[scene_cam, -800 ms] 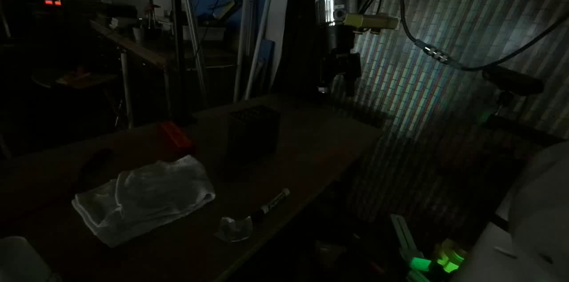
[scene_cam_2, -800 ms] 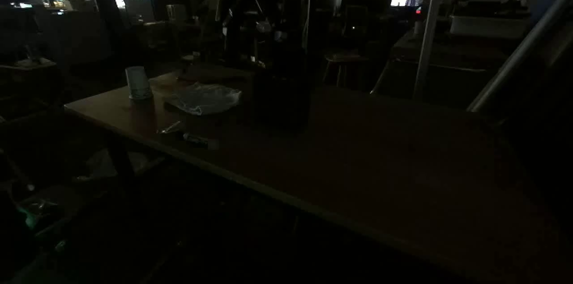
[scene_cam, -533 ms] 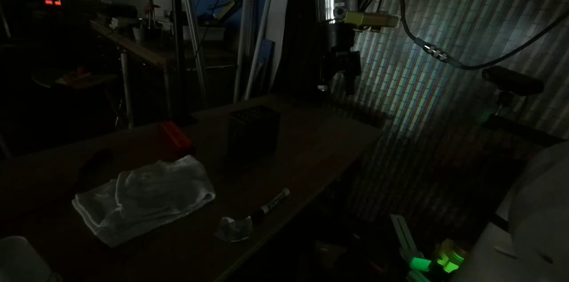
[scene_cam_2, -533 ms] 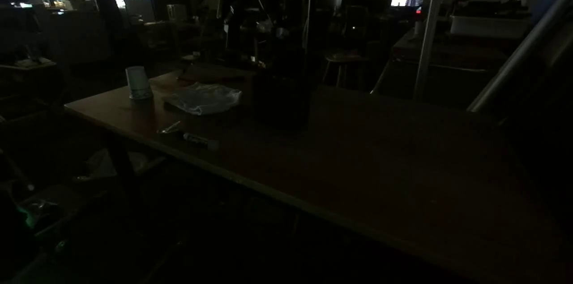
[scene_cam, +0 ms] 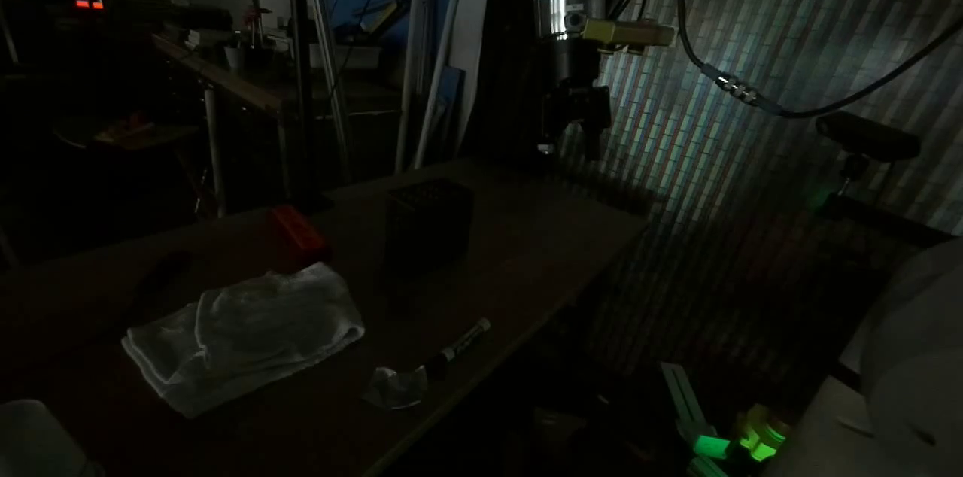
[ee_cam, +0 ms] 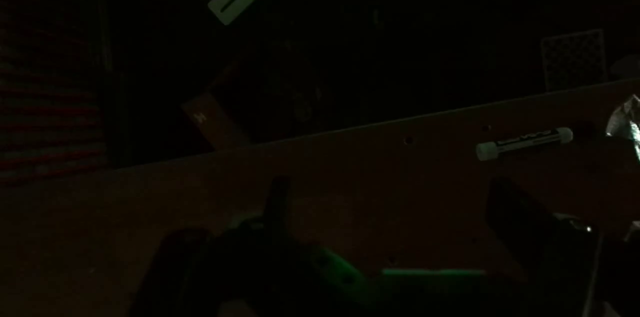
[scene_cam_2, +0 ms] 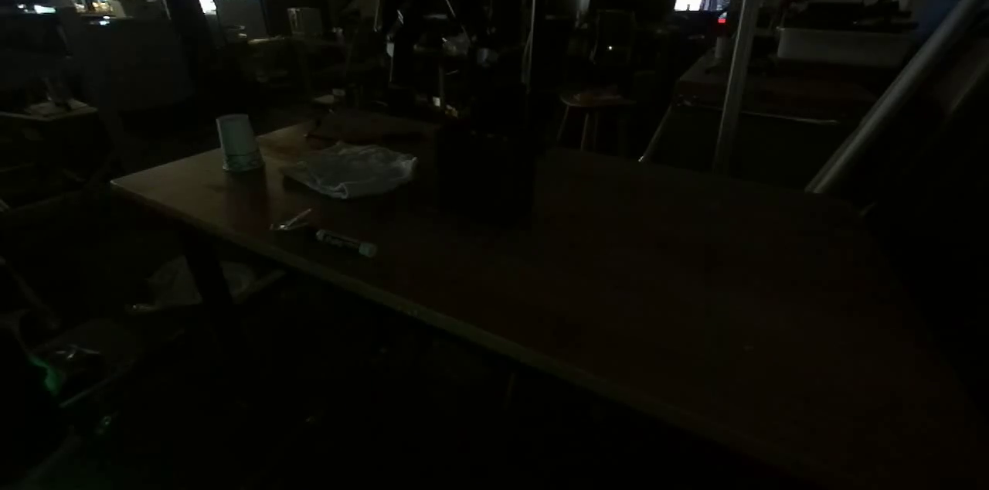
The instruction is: Put the white cloth inside the black object
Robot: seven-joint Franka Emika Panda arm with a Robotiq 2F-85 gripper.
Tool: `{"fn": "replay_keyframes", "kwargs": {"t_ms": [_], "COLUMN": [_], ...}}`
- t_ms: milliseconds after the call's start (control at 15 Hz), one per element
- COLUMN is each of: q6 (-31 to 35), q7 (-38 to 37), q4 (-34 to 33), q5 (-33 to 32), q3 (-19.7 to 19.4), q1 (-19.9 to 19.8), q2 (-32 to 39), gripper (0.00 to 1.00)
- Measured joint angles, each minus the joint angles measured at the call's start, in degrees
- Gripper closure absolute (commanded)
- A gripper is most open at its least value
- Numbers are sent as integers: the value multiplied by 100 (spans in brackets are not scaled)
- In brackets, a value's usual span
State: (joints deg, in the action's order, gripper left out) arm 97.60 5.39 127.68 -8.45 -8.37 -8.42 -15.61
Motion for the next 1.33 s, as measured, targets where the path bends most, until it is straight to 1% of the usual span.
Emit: {"fn": "replay_keyframes", "kwargs": {"t_ms": [200,333,667,867,1000,1333], "q6": [0,3,157,557,936,2024], "q7": [0,0,-8,-7,-4,32], "q4": [24,18,-151,-333,-508,-1083], "q5": [2,5,2,-7,-12,-20], "q3": [14,98,592,895,1058,1372], "q1": [32,121,554,829,990,1312], "q2": [26,37,50,127,270,925], "gripper": [0,0,0,0,0,0]}}
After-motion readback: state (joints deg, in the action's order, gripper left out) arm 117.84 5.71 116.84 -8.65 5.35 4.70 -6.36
